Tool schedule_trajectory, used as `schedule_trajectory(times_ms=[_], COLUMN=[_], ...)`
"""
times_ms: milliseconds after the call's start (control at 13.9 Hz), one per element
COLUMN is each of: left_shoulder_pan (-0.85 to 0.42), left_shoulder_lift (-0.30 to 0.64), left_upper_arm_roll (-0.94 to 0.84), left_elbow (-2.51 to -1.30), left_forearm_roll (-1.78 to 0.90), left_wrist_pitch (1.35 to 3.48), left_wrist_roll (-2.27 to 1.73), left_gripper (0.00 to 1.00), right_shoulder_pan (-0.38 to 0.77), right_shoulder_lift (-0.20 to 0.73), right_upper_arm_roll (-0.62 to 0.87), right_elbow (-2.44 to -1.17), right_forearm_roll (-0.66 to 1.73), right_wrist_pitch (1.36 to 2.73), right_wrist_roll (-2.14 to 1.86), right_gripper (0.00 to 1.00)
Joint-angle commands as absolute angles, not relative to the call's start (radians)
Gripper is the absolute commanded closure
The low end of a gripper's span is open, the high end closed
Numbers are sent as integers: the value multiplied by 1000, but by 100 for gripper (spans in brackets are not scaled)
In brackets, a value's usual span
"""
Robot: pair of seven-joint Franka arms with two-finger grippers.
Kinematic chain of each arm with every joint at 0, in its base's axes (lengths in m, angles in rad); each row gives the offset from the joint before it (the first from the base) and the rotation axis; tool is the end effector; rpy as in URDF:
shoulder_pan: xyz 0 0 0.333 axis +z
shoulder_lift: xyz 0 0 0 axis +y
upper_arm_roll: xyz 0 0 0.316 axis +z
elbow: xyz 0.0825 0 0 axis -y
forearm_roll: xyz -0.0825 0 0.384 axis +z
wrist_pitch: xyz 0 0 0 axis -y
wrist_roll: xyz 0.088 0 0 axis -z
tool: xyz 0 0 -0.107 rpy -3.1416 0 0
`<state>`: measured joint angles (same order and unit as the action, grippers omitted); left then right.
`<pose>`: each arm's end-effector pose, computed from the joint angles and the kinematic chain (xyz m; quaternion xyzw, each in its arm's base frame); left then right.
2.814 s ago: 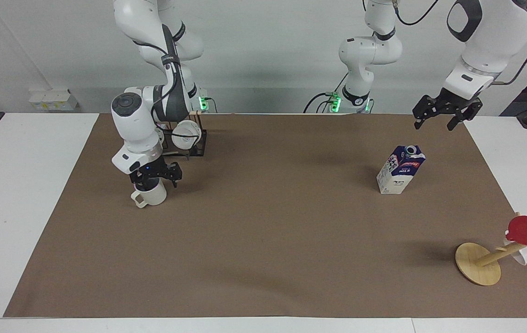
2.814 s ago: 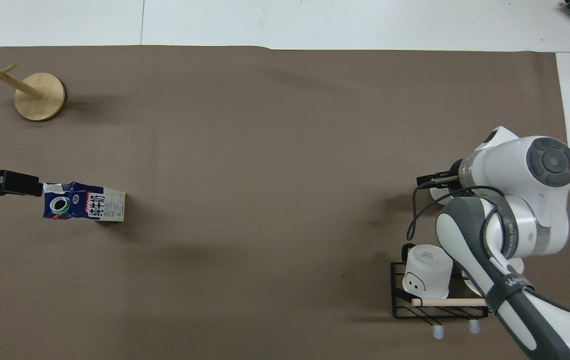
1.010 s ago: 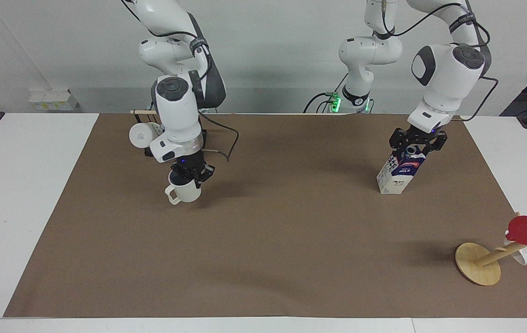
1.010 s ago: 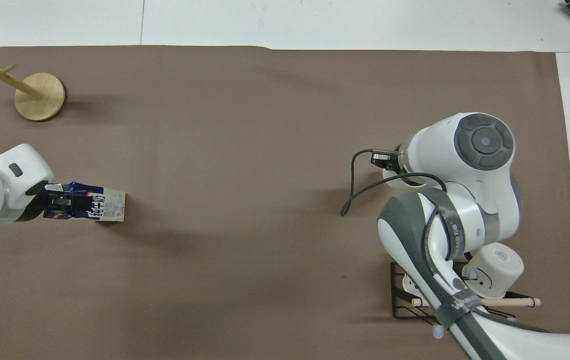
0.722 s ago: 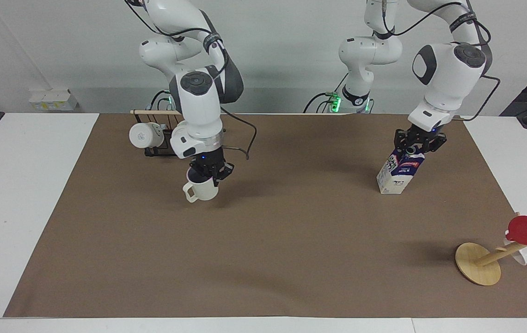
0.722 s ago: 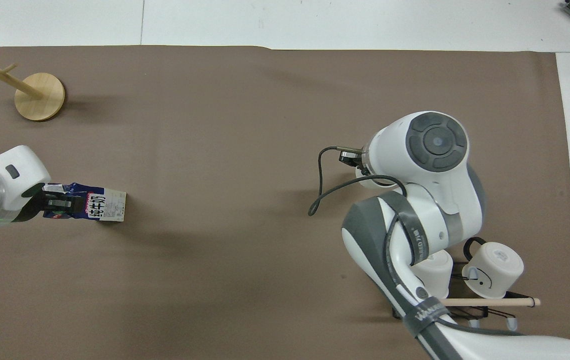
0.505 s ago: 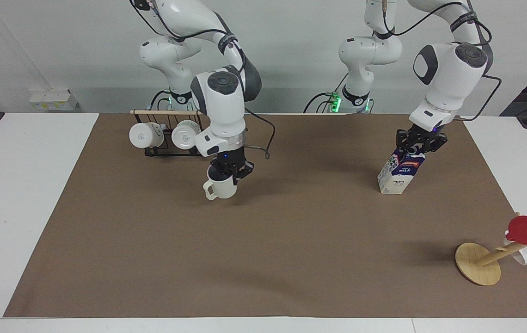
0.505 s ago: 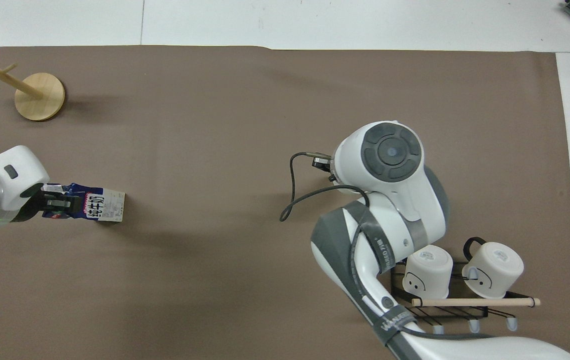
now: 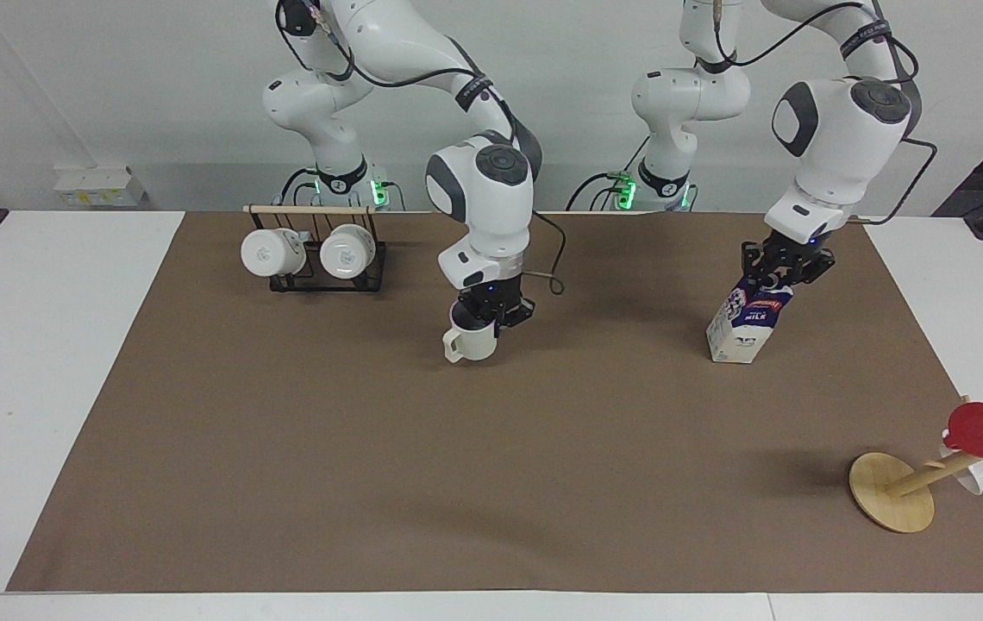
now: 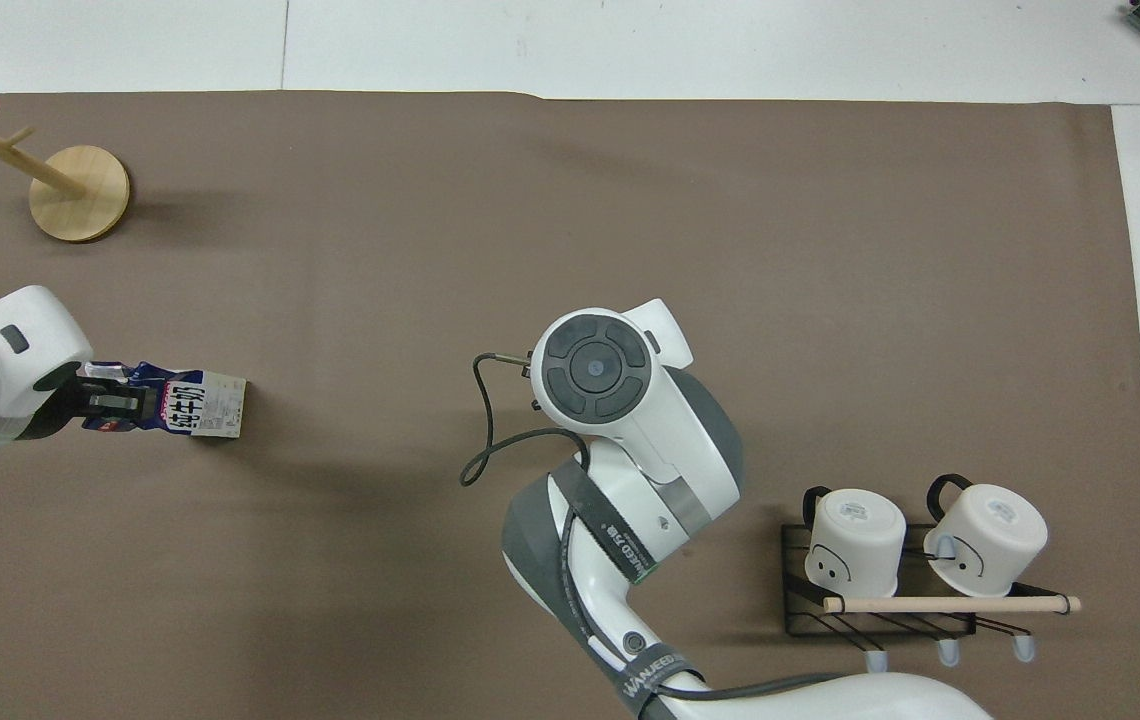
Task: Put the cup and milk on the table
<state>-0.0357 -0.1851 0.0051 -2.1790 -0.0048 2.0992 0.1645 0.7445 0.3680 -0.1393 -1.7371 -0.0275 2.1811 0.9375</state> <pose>0.5055 -0.0156 0.4792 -0.9940 0.0962 -0.0527 0.0009 0.5377 0.3807 0.3758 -0.9869 0.1523 -0.0537 0.0015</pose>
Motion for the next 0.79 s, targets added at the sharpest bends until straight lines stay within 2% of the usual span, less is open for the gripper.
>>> schedule_trajectory(times_ms=[0, 722], left_shoulder_pan=[-35, -81], left_shoulder_lift=[-183, -181], left_upper_arm_roll=[8, 3], left_elbow=[-2116, -2031], left_forearm_roll=[12, 11], left_wrist_pitch=[2031, 1928], left_wrist_roll=[156, -1], left_gripper=[58, 64], right_shoulder_pan=[744, 759], right_shoulder_lift=[397, 425], right_upper_arm_roll=[-140, -138], right_elbow=[-1701, -1741], right_forearm_roll=[-49, -74], right_wrist_pitch=[2224, 2313], right_wrist_roll=[977, 1017], right_gripper=[100, 100])
